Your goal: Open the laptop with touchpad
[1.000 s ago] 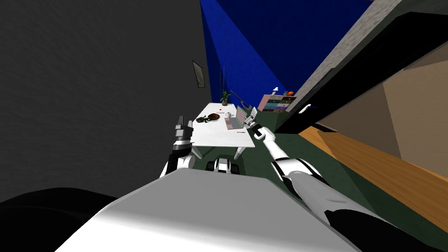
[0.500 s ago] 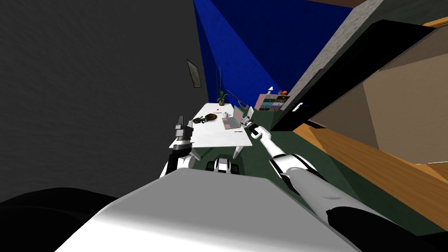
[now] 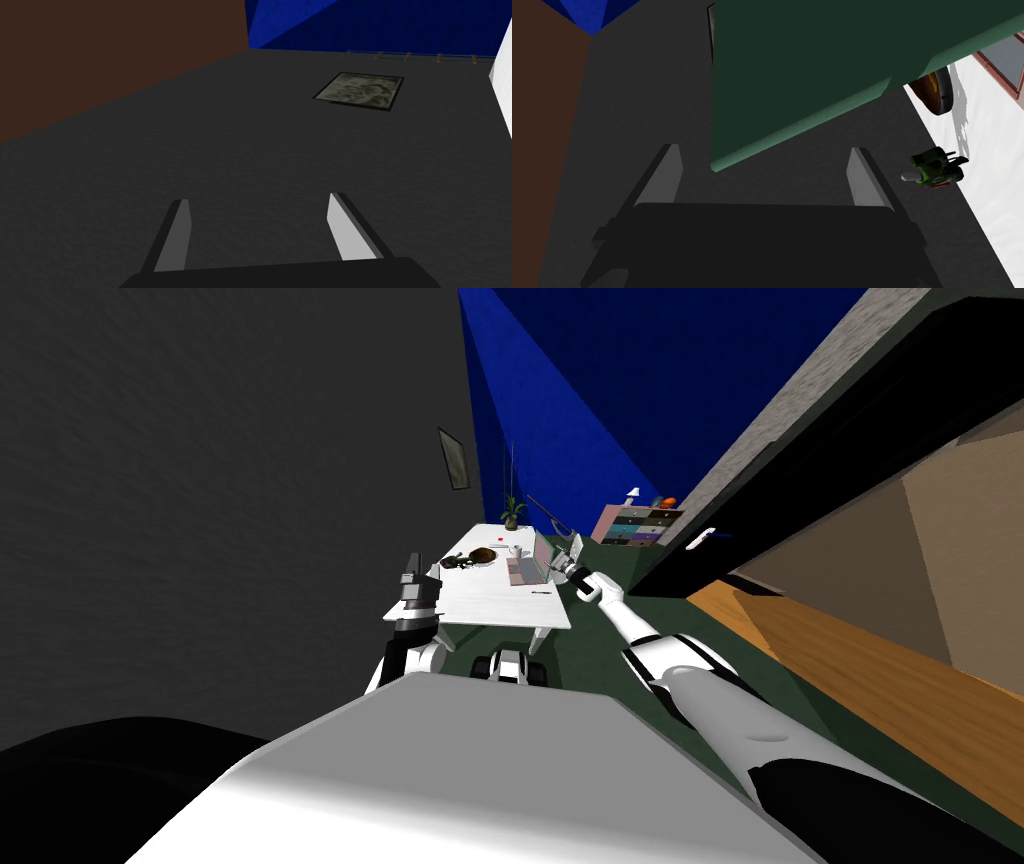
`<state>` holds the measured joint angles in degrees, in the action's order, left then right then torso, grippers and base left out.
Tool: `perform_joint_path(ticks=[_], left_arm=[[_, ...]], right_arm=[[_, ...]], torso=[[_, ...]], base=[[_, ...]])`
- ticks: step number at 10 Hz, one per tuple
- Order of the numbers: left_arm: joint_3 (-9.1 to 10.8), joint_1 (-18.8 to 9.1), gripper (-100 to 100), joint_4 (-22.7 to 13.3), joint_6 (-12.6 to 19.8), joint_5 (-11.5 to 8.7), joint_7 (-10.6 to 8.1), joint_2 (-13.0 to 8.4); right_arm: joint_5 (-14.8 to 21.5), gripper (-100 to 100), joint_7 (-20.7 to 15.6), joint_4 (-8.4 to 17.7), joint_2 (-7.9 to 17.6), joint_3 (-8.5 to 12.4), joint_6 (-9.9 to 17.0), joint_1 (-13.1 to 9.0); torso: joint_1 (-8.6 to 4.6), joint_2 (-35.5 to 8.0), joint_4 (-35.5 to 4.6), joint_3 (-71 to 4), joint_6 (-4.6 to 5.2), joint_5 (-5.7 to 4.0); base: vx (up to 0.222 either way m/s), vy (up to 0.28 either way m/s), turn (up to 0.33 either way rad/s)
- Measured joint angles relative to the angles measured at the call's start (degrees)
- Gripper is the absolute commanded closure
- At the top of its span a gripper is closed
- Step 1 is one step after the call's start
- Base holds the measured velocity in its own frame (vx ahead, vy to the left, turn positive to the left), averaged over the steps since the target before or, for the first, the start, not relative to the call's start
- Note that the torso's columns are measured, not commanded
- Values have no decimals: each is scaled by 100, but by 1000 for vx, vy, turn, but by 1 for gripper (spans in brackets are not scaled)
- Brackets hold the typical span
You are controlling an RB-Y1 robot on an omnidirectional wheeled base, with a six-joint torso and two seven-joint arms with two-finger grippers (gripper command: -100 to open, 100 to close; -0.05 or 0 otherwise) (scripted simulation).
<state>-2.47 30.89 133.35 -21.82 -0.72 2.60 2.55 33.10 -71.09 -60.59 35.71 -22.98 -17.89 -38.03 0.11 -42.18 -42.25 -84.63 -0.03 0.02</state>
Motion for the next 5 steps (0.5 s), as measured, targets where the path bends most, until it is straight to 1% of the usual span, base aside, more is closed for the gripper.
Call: perform_joint_path(ticks=[1, 2, 3, 4, 5], left_arm=[[-1, 0, 0, 0, 0, 0, 0, 1], [-1, 0, 0, 0, 0, 0, 0, 2], [-1, 0, 0, 0, 0, 0, 0, 2], [-3, -1, 0, 0, 0, 0, 0, 3], [-3, -1, 0, 0, 0, 0, 0, 3]], right_arm=[[1, -100, 7, 2, 8, -10, -10, -9], [1, 100, 6, 3, 9, -8, -9, -7], [0, 100, 7, 3, 11, -5, -7, -9], [51, 100, -14, -25, 81, -85, 12, -39], [117, 100, -86, -56, 145, -154, 31, -54]], torso=[[27, -14, -3, 8, 4, 8], [28, -24, -8, 15, 2, 10], [11, -23, -6, 15, 0, 5], [35, -2, 5, 12, 3, 26], [18, 13, 12, -1, 12, 22]], base=[[7, -17, -10], [5, -7, -1], [3, 105, 15], [-17, 122, 10], [-23, 108, 12]])
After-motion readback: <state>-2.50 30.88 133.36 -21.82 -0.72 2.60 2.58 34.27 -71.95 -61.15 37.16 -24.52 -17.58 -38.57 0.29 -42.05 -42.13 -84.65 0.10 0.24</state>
